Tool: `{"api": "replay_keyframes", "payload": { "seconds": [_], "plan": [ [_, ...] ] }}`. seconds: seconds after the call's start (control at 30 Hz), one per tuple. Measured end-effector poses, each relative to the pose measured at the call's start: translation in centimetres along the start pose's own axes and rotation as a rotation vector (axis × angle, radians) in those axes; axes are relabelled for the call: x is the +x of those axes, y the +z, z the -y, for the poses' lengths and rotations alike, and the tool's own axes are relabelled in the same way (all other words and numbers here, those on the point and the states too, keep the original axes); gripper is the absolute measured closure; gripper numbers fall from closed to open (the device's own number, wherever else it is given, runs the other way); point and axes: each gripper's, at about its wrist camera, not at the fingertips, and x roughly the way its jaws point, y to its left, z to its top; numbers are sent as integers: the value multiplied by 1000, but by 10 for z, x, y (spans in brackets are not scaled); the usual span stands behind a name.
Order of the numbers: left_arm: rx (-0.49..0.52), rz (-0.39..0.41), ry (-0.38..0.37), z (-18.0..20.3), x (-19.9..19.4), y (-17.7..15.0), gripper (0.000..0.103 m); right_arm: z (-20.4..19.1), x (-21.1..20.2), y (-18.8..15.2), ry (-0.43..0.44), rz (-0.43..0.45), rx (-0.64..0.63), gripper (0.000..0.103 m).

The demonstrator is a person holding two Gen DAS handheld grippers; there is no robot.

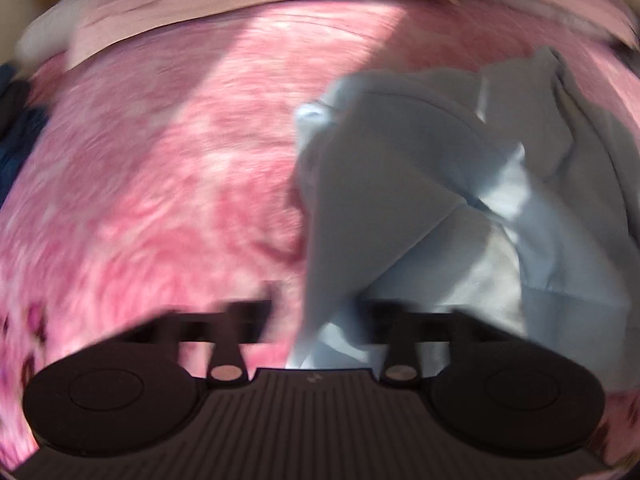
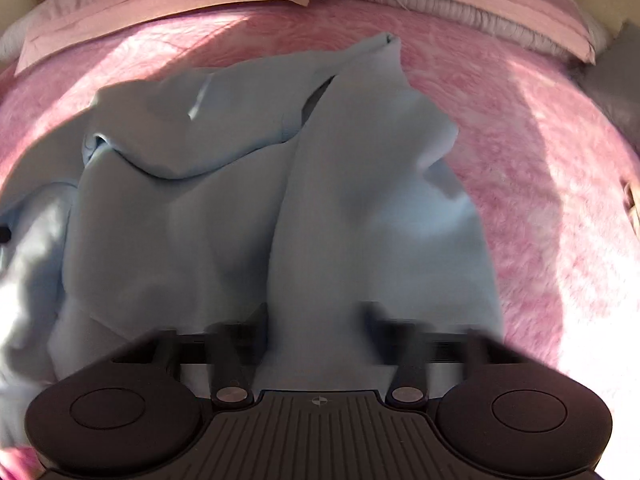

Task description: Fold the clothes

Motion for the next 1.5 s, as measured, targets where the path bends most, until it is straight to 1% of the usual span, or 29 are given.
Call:
{"api": "replay_keyframes", "payload": {
  "seconds": [0.03,0.07,0.13,0.2,0.27,0.33,0.37,0.4,0.43,0.47,0.5,0.53,0.57,0.67,0.8,0.87,0.93,1.0,1.1,1.13,1.17,1.2,1.23,1.27,1.3,1.33,1.37,1.43,1.5],
  "plan": [
    [19,14,1,-2,0,6,99,8,-3,2,-12,10,-4,102],
    [35,33,1,-5,-1,13,99,22,-11,4,-14,37,0,102],
    [46,95,15,-22,-11,34,99,58,-31,17,-86,92,-8,102],
    [51,166,81,-47,-22,62,99,96,-51,30,-160,147,-16,102],
    [30,226,177,-80,-30,95,99,146,-53,51,-262,129,18,102],
    [-36,239,255,-117,-29,129,98,196,-55,72,-364,109,53,102],
    [-57,234,287,-132,-24,143,92,221,-55,82,-415,99,70,102],
    [-76,222,327,-146,-19,155,84,246,-56,93,-465,89,88,101],
    [-85,192,383,-155,-12,163,76,271,-57,103,-516,79,105,96],
    [-95,166,429,-163,-7,169,58,293,-46,110,-502,-15,165,72],
    [-102,157,445,-164,-4,171,57,302,-41,112,-486,-50,204,55],
    [-100,160,441,-161,-3,171,57,311,-36,114,-470,-84,242,40],
    [-83,162,418,-154,-1,168,61,306,-35,112,-450,-71,220,40],
    [51,154,270,-118,3,157,61,284,-29,107,-378,-44,139,40],
    [439,186,70,-33,10,146,60,244,-13,112,-265,-19,-21,40],
    [619,224,11,2,18,141,58,231,-6,122,-225,32,-71,40],
    [758,259,26,27,34,139,55,225,9,138,-164,55,-96,40],
    [849,276,54,40,55,138,54,227,29,153,-93,58,-100,40],
    [973,248,88,46,84,134,54,226,62,170,24,29,-116,40],
    [1016,238,103,46,94,132,53,224,73,173,50,29,-128,40],
    [1055,227,120,45,101,129,56,223,83,176,64,25,-130,40],
    [1080,219,132,42,107,127,70,222,93,178,79,20,-131,40],
    [1104,211,144,38,113,125,81,221,103,180,93,16,-133,40],
    [1118,205,152,35,118,125,99,221,111,181,110,5,-117,40],
    [1097,207,146,32,119,131,99,221,119,181,128,-6,-101,40],
    [1054,215,131,30,118,140,99,220,126,182,146,-17,-85,49],
    [1010,227,119,28,117,151,99,220,134,183,164,-28,-69,89],
    [894,287,115,22,110,180,100,216,129,188,167,-5,-88,101],
    [733,347,119,12,102,218,100,213,116,200,145,68,-124,101]
  ]
}}
